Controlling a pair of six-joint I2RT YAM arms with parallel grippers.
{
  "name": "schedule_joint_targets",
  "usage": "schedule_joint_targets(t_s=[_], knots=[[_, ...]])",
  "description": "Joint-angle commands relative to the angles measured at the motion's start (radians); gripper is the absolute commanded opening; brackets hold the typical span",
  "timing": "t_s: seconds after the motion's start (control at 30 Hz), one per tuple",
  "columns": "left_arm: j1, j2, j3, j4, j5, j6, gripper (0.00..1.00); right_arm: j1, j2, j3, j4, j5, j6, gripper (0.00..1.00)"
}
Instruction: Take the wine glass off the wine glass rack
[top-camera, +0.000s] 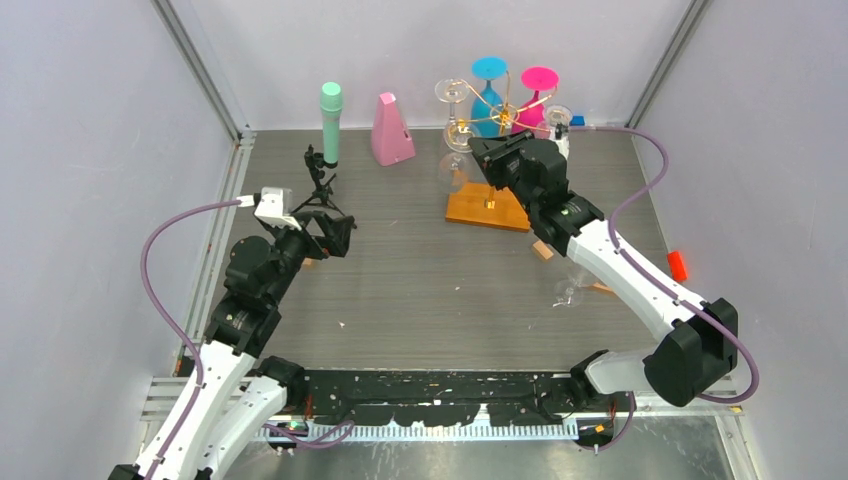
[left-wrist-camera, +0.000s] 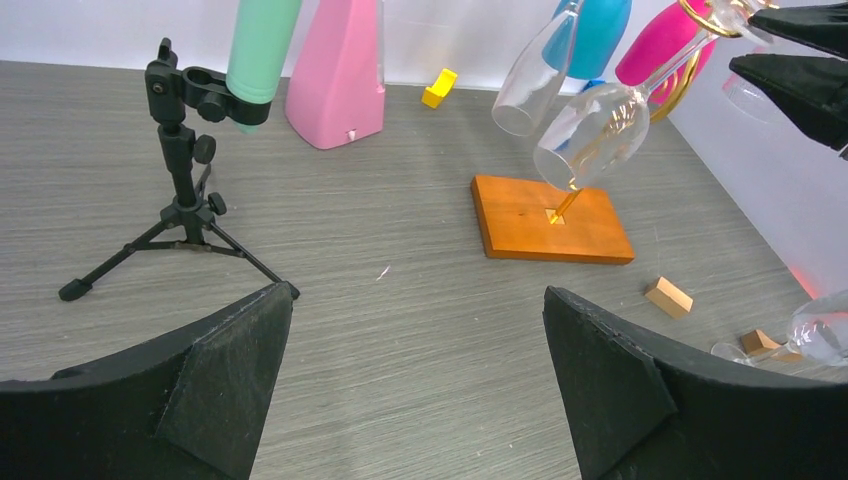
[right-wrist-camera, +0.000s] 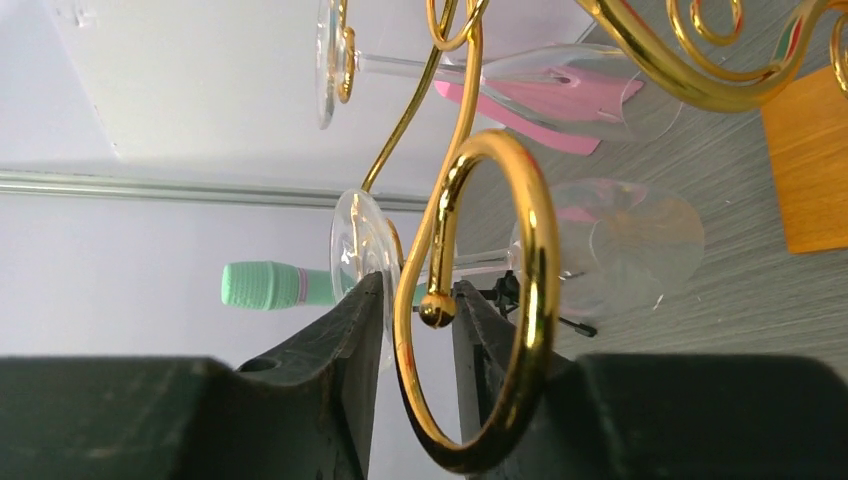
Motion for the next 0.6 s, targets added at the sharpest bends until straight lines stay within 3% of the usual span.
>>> schedule_joint_targets(t_s=[0.0, 0.33, 0.57], knots=[[-0.001, -0.009, 0.008, 0.019, -0.011, 0.017, 1.0, 0.006, -0.011, 0.051, 0.026, 0.086, -0.009, 0.3], [-0.001, -0.016, 0.006, 0.018, -0.011, 0.015, 1.0, 0.006, -0.013, 0.099, -0.01, 0.107, 0.006, 0.02], [-0.001, -0.017, 0.004, 0.018, -0.011, 0.012, 1.0, 0.006, -0.017, 0.109, -0.017, 0.106, 0.008, 0.0]])
